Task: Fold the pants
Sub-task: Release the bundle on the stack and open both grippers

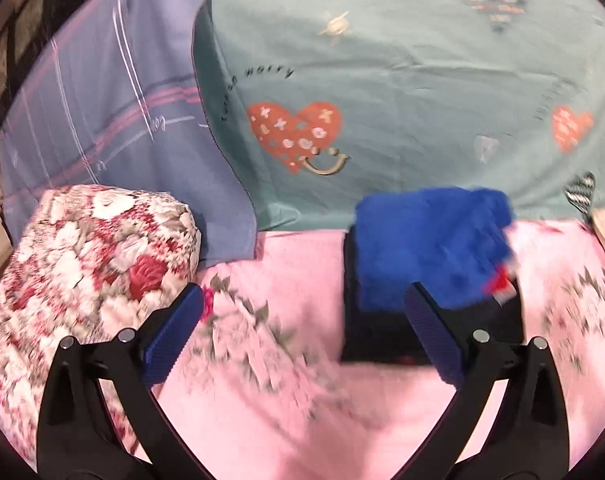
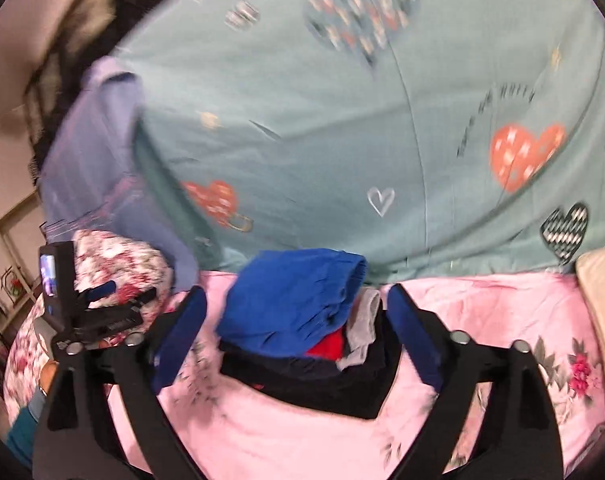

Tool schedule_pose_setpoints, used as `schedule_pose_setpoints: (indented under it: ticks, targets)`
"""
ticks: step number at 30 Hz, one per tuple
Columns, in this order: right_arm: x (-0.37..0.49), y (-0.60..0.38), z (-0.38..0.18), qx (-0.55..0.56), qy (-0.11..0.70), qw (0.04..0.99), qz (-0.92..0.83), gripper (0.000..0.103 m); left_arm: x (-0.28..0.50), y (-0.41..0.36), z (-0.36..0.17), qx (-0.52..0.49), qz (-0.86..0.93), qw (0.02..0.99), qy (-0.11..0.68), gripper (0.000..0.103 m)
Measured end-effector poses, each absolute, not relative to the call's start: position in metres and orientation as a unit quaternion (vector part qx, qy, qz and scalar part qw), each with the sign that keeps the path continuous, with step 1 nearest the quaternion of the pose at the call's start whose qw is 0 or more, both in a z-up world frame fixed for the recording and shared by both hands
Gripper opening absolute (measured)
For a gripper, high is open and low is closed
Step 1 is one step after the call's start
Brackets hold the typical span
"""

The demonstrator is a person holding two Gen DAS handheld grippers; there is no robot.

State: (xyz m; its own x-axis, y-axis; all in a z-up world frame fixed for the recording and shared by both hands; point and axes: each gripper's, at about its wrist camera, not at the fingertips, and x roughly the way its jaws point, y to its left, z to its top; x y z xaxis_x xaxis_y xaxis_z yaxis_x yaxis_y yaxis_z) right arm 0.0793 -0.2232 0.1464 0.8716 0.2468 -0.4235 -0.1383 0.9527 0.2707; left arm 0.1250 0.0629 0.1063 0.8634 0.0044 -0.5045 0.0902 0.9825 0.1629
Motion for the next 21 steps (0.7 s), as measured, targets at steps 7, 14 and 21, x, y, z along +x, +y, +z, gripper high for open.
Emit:
schedule_pose_setpoints:
  ticks: [7, 14, 21]
  targets:
    - [-0.049, -0.195, 0.097, 0.073, 0.164, 0.981, 0.080, 0.101, 0.000, 0.026, 0.063, 0.108, -0.017, 0.972, 0.208, 0.101]
    - [-0.080, -0.189, 0.028, 0.076, 0.198, 0.977, 0.012, 0.101, -0.030, -0.005, 0.023, 0.106, -0.036, 0.973, 0.201, 0.101]
    - [-0.073, -0.189, -0.007, 0.088, 0.223, 0.971, 0.003, 0.101, -0.022, -0.019, 0.002, 0.090, -0.073, 0.969, 0.216, 0.101]
